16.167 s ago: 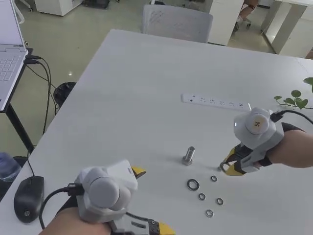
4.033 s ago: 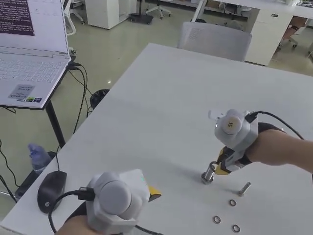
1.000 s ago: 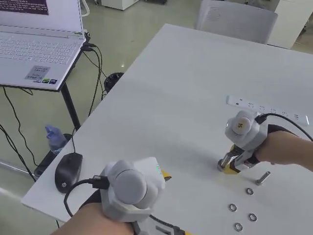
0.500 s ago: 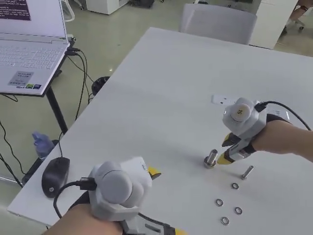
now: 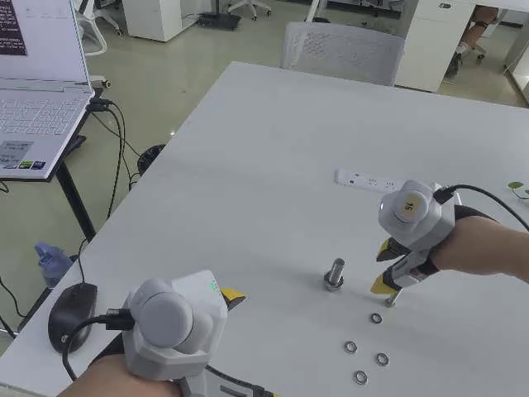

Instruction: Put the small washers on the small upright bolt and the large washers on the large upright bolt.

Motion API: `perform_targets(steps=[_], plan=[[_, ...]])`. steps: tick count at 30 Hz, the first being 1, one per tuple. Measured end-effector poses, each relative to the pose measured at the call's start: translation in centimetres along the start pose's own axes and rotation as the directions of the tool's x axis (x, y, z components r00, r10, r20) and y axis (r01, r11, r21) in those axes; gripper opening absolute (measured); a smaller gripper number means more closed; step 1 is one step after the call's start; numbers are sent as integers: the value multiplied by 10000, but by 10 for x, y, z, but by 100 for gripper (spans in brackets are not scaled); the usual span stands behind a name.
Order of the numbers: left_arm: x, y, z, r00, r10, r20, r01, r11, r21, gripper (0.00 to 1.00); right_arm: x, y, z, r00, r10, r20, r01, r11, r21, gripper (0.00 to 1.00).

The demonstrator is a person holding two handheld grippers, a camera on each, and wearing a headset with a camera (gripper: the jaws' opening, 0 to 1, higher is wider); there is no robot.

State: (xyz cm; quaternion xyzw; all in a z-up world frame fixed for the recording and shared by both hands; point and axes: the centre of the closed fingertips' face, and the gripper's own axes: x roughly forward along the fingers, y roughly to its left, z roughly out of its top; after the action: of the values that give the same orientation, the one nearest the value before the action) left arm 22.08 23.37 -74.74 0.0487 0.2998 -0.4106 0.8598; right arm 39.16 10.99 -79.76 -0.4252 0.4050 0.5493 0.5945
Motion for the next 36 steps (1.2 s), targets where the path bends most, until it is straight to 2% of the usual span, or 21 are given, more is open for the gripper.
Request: perform_targets(steps=[5,7,10,12,16,18,23,25,29,30,32,36], plan=[[-2,-1,-3,10000,56,-4,-56,10000,-50,100,-5,-4,-8,9999,83,151,-83,10000,27,38],[-2,-2,-3,10000,31,35,-31,10000,-22,100,-7,-2,-8,9993,205,300,-204,9998,-51,38],[-4,-1,-5,9999,128,-106,-128,9999,84,100,-8,3,-7,9983,358,468,-353,9993,-116,38],[-6,0,-3,9997,229,2,-229,9996,141,99,-6,3,-10,9982,399,437,-393,9991,-134,38],[-6,2,-3,9996,271,-10,-271,9996,106,99,3,7,-13,9980,526,349,-517,9983,-260,37],[-6,-1,-5,9998,124,-142,-124,9999,62,97,8,10,-14,9979,553,325,-544,9981,-279,37],[-6,-2,-8,9994,143,-325,-140,9998,111,95,21,16,-19,9976,585,368,-573,9978,-329,36],[-7,-2,-8,9995,133,-282,-130,9999,109,94,26,17,-22,9978,593,289,-579,9973,-461,35],[-7,-2,-10,9991,166,-384,-159,9997,190,92,38,18,-30,9978,653,73,-647,9963,-571,34],[-8,1,-11,9985,313,-457,-296,9988,379,91,40,17,-31,9976,687,63,-683,9962,-550,33],[-9,-1,-11,9985,230,-504,-215,9993,310,87,43,17,-30,9970,759,177,-749,9959,-511,32],[-11,2,-6,9993,276,-245,-274,9996,72,87,49,18,-29,9967,807,98,-798,9944,-698,32]])
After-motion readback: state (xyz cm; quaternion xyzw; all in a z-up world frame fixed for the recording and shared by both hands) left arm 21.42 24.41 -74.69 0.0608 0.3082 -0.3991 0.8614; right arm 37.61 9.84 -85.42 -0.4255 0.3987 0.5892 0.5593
